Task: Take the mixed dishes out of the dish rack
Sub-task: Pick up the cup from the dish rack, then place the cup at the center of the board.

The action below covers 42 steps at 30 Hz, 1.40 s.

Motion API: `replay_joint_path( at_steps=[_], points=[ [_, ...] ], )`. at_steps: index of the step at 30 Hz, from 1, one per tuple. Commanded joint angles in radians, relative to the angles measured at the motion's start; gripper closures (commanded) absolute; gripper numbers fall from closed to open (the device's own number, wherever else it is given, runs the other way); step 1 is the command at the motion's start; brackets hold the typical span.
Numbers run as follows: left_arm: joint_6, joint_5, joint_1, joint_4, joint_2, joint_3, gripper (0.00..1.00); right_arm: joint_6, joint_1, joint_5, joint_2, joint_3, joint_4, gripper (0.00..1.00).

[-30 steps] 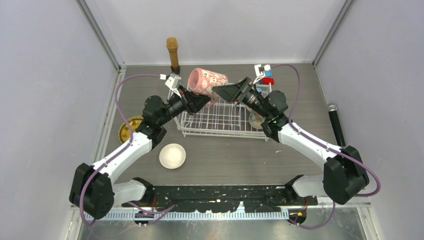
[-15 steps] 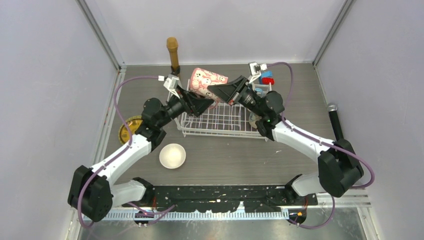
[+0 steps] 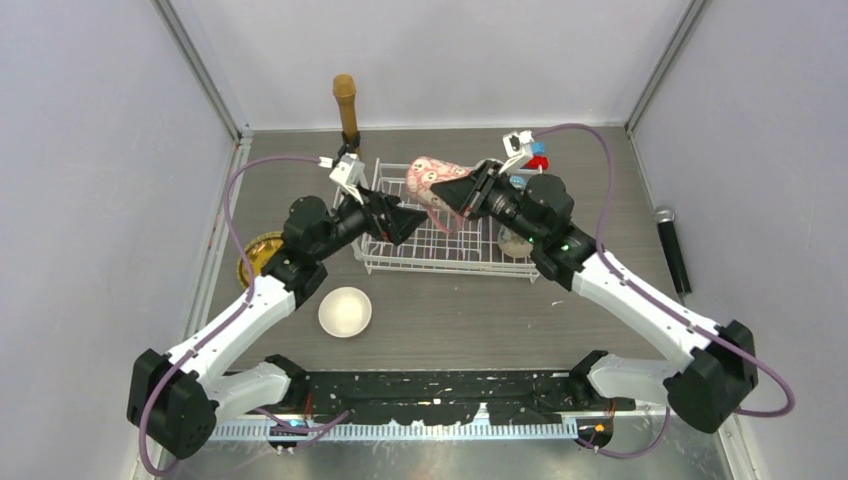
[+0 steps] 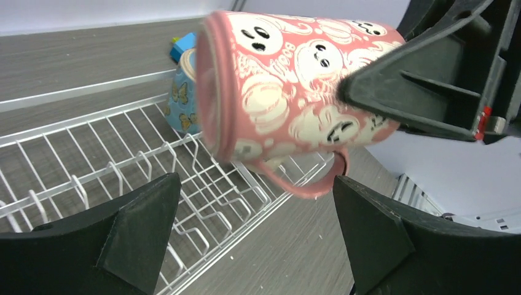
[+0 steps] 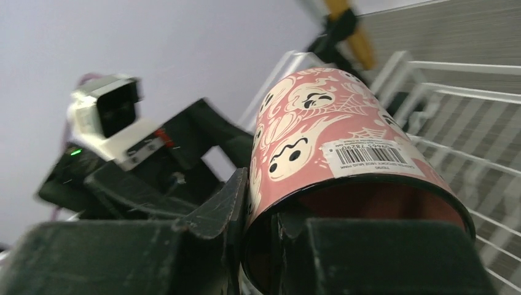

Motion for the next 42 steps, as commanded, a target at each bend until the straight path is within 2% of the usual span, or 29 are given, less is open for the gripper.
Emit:
replay_joint_path(
  at_steps=[1, 6, 10, 12, 19, 22, 25, 30, 34, 42],
  points=[
    [0.047, -0.036, 0.002, -0.061, -0.046, 0.05, 0.0, -0.21, -0.005, 0.38, -0.146, 0.169, -0.387, 1.0],
    [0.061, -0.032, 0.002, -0.096, -0.052, 0.05, 0.0, -0.348, -0.02, 0.759, -0.163, 0.349, -0.817, 1.0],
    [0.082, -0.03, 0.002, -0.099, -0.058, 0.038, 0.0, -0.414, -0.066, 0.968, -0.107, 0.471, -1.07, 1.0],
    [0.086, -0.034, 0.002, -0.093, -0.052, 0.033, 0.0, -0.424, -0.107, 1.024, -0.086, 0.492, -1.151, 1.0],
    [0.064, 0.028, 0.001, -0.056, 0.007, 0.032, 0.0, -0.404, -0.322, 1.04, -0.004, 0.502, -1.339, 1.0],
    [0.061, 0.03, 0.001, -0.052, 0.032, 0.034, 0.0, -0.403, -0.408, 1.013, 0.038, 0.488, -1.364, 1.0],
    [0.057, 0.046, 0.001, -0.048, 0.048, 0.037, 0.0, -0.417, -0.469, 0.915, 0.079, 0.452, -1.362, 1.0],
    [0.052, 0.047, 0.001, -0.04, 0.055, 0.03, 0.0, -0.425, -0.577, 0.875, 0.181, 0.419, -1.362, 1.0],
    [0.052, 0.044, 0.001, -0.04, 0.051, 0.029, 0.0, -0.429, -0.667, 0.7, 0.186, 0.352, -1.278, 1.0],
    [0.051, 0.042, 0.001, -0.037, 0.049, 0.024, 0.0, -0.413, -0.716, 0.607, 0.196, 0.248, -1.162, 1.0]
  ],
)
